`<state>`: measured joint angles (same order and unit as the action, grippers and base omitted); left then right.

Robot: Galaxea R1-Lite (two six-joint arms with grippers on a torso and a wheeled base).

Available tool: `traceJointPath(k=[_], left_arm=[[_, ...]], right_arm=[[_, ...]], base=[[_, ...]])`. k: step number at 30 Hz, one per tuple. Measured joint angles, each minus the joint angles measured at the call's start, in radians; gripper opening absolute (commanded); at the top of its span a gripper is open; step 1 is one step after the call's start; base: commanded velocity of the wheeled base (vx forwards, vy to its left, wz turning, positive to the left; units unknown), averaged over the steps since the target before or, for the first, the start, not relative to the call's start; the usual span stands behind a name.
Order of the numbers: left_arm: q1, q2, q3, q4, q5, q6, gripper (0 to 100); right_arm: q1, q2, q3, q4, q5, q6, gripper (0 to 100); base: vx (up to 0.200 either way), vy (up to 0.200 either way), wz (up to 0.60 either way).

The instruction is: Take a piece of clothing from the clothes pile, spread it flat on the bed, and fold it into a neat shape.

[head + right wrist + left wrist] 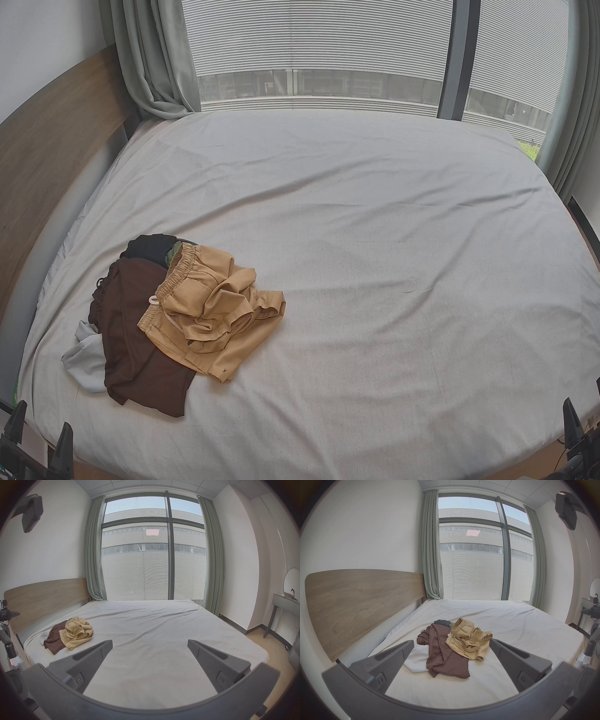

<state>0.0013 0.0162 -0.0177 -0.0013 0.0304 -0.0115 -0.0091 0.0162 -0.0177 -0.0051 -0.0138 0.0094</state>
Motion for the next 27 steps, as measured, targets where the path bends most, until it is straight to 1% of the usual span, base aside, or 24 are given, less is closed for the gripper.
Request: traceJointPath(k=[20,23,27], left_arm=[[0.000,0.000,0.000,-0.017,0.005,-0.003,100],[0.000,0.003,-0.004,-0.054,0.022,-0.002,100],[-0.017,0.050,-0.058,-0.126,0.040,-0.004,100]], right_arm=[[0.001,0.000,0.000,0.001,-0.001,0.001,100],[0.001,0.000,0.000,0.001,-0.001,0.001,100],[0.001,0.000,0.000,0.001,0.000,0.001,100]], base=[[0.000,0.000,0.00],[0.000,0.000,0.00],[0.000,0.000,0.00]])
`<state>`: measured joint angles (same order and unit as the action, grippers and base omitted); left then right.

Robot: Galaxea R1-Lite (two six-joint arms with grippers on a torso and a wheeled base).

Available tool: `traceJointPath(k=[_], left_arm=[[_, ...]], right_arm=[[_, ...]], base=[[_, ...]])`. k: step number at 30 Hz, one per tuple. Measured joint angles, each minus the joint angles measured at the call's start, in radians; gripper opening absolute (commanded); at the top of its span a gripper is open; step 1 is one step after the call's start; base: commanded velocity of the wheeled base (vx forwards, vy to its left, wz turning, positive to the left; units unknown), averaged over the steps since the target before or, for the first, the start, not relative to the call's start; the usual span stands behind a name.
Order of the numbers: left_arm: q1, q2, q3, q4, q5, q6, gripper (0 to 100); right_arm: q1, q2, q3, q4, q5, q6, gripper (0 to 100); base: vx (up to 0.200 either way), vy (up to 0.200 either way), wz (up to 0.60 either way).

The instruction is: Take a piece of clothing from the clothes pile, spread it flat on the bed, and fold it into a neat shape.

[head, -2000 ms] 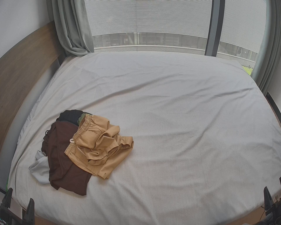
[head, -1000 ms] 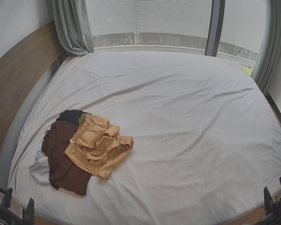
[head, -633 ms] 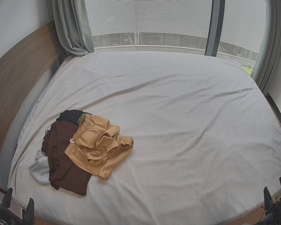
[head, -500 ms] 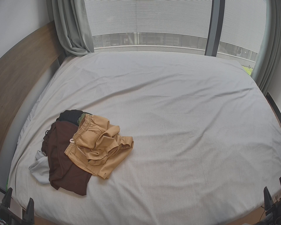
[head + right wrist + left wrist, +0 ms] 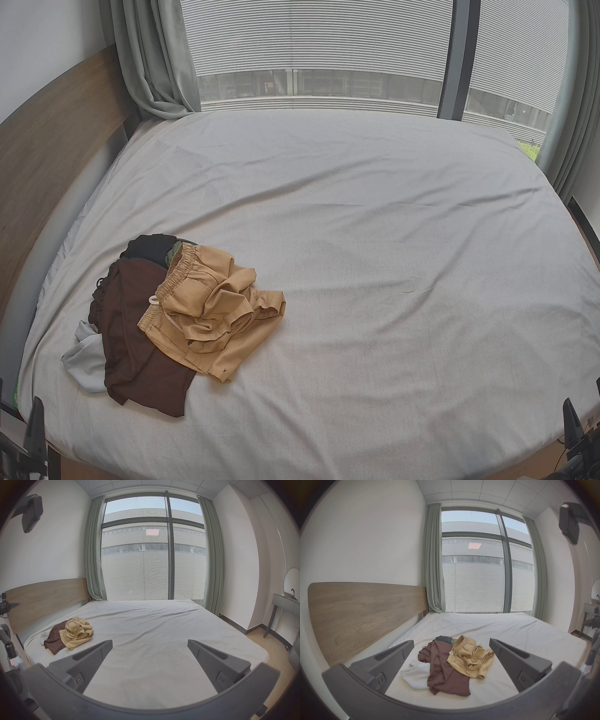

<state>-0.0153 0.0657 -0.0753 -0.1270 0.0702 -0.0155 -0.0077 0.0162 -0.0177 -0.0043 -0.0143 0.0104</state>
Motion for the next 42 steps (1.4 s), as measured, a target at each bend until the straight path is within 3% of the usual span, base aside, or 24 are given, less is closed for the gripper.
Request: traceJointPath(k=[12,18,36,42], left_arm=[[-0.157,0.321,-0.201,-0.058,-0.003,-0.182,100],[-0.193,0.499,-0.280,-0.079,-0.034,-0.238,100],[-0.177,0.941,-0.410,-0.217,-0.090,-0.303,100],[-0.143,1.064,-0.411,-0.334,-0.110,-0.304,100]], right_arm=[[0.000,0.000,0.000,0.000,0.001,0.000,100],[0.000,0.000,0.000,0.000,0.001,0.000,100],[0.001,0.000,0.000,0.000,0.002,0.000,100],[0.001,0.000,0.000,0.000,0.002,0.000,100]], base=[[0.000,0.000,0.00],[0.000,0.000,0.00],[0.000,0.000,0.00],[0.000,0.000,0.00]])
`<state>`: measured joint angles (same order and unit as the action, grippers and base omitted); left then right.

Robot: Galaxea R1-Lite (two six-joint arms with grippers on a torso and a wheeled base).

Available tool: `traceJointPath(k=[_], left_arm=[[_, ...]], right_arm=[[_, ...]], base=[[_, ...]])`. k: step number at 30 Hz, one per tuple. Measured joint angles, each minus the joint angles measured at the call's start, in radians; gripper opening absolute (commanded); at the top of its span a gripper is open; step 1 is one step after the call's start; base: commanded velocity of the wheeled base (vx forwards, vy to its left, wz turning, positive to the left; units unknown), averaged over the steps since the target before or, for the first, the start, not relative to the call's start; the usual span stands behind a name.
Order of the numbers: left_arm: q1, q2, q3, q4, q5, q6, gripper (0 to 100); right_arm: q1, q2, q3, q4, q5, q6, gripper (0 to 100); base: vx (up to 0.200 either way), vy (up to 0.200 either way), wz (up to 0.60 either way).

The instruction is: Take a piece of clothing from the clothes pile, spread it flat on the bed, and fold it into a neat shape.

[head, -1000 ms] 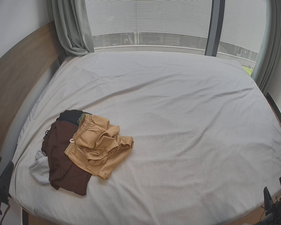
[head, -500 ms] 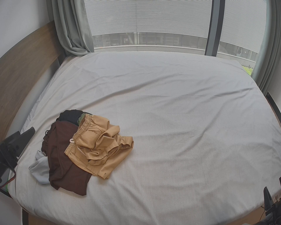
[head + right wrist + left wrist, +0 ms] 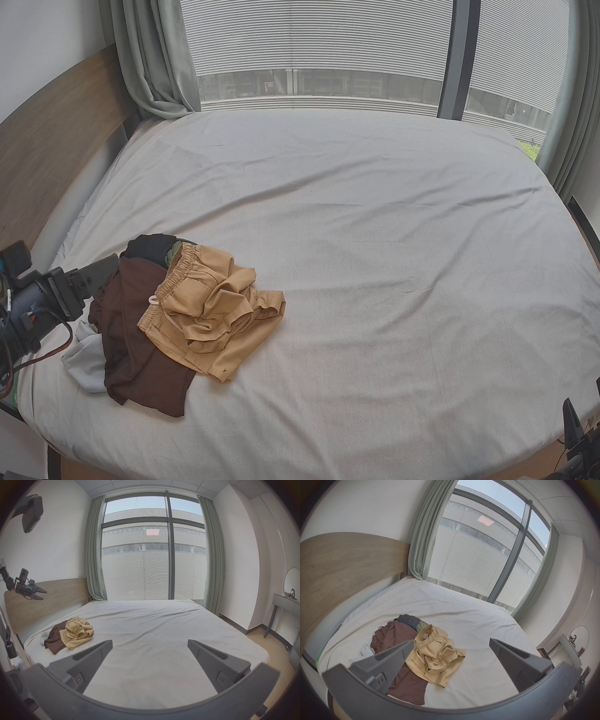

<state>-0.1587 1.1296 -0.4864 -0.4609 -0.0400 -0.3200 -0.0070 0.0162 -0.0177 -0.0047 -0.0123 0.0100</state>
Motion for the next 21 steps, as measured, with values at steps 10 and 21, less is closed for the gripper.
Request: traceJointPath(k=[10,21], left_arm=[[0.081,0.190,-0.007,-0.131,-0.119,0.003,100],[0.118,0.408,-0.066,-0.291,-0.194,0.002,100]], right_arm=[[0.000,0.000,0.000,-0.001,0.000,-0.001,100],[0.000,0.000,0.000,-0.001,0.000,-0.001,100]], base=[[0.000,0.000,0.00],[0.000,0.000,0.00]])
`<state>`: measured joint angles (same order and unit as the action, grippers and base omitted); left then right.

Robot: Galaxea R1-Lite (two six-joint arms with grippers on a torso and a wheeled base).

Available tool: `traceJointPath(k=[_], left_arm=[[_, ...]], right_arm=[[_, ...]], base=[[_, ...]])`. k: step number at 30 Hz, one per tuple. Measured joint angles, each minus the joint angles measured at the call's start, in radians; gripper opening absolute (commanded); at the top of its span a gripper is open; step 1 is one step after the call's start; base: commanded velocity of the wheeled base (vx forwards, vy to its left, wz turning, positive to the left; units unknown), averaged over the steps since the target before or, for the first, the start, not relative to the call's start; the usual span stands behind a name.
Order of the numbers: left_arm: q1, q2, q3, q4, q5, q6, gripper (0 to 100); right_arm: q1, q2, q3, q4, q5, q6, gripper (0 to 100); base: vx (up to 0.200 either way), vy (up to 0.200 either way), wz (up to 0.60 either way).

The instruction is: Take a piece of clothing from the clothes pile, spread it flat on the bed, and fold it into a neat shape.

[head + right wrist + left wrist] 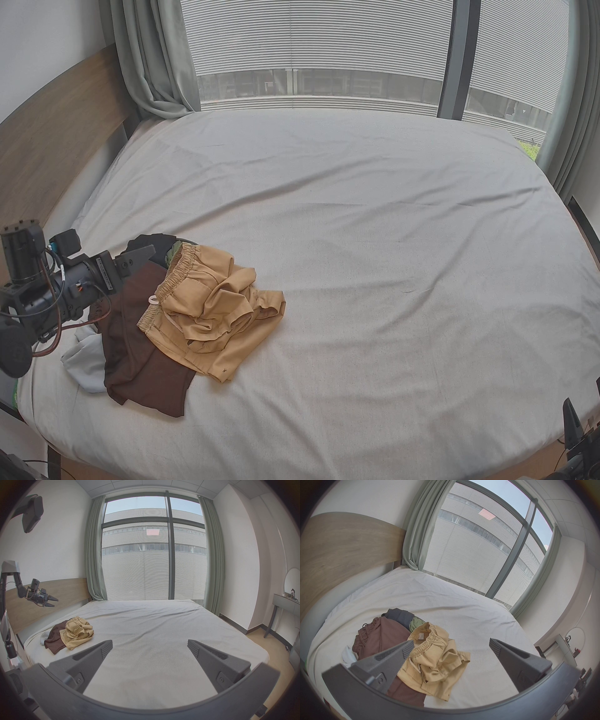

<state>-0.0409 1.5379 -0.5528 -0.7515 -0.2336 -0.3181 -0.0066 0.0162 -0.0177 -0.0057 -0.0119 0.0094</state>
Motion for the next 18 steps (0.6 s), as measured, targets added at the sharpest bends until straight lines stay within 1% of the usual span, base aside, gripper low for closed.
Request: traceJointPath(k=[18], left_arm=[[0.019,0.336,-0.294,-0.009,-0.014,0.002,100]], right_arm=[[-0.001,0.000,0.000,0.000,0.000,0.000,100]], base=[[0.000,0.000,0.00]])
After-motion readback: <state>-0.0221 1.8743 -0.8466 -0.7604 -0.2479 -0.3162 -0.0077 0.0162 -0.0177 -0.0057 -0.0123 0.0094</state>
